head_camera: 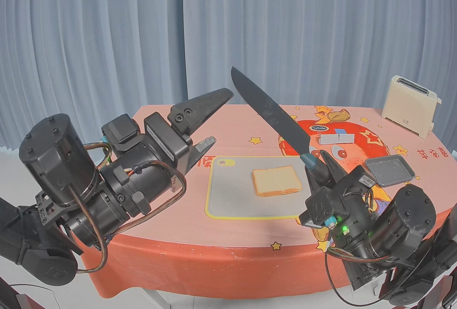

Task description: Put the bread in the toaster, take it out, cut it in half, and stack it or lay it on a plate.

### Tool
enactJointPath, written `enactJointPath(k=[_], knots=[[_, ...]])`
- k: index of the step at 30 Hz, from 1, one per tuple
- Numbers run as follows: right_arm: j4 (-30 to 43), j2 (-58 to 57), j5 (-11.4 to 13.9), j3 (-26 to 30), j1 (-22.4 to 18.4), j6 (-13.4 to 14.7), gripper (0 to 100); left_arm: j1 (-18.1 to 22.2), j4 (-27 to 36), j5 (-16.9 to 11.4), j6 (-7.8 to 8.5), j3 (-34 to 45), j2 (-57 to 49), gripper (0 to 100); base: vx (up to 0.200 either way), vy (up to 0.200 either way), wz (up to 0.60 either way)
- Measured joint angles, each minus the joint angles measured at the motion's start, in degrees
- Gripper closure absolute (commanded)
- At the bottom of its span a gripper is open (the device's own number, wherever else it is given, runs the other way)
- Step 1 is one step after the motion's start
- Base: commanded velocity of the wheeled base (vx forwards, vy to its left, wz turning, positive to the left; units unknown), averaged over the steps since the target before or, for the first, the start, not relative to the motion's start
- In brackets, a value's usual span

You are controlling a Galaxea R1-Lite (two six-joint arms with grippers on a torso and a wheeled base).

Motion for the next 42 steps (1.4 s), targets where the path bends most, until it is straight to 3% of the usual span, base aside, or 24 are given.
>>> enactJointPath(k=[2,5,9,14,18,24,26,30,37,42], knots=[[3.01,-0.88,0.00,0.17,-0.04,-0.02,100,0.05,0.00,0.00,2.49,0.26,-0.77,0,0.000,0.000,0.00],[9.92,-2.73,0.07,0.21,-0.11,0.00,100,0.05,0.00,-0.04,4.92,0.74,-1.68,0,0.000,0.000,0.00],[22.93,-6.21,0.22,-0.66,-0.09,0.01,100,-0.10,0.00,-0.09,6.57,1.18,-2.60,0,0.000,0.000,0.00],[39.57,-10.64,0.40,-4.21,0.09,1.32,100,-0.67,0.01,-0.15,7.39,1.49,-3.36,0,0.000,0.000,0.00],[52.99,-13.35,0.76,-10.08,0.22,5.07,100,-1.02,0.06,-0.15,7.74,1.63,-3.75,0,0.000,0.000,0.00],[67.96,-15.69,4.43,-22.10,-0.69,15.20,100,-1.39,0.09,-0.22,8.05,1.85,-4.08,0,0.000,0.000,0.00],[72.01,-15.93,6.81,-25.41,-1.74,19.52,100,-1.46,0.06,-0.26,8.11,1.94,-4.16,0,0.000,0.000,0.00],[78.96,-15.93,15.13,-29.54,-4.88,24.99,100,-1.55,0.00,-0.33,8.22,2.01,-4.27,0,0.000,0.000,0.00],[84.10,-15.54,29.88,-35.47,-11.12,29.51,100,-1.44,-0.22,-0.33,8.59,2.47,-4.38,0,0.000,0.000,0.00],[87.44,-14.47,36.05,-40.27,-13.90,38.05,100,-1.33,-0.33,-0.33,8.81,2.93,-5.21,0,0.000,0.000,0.00]])
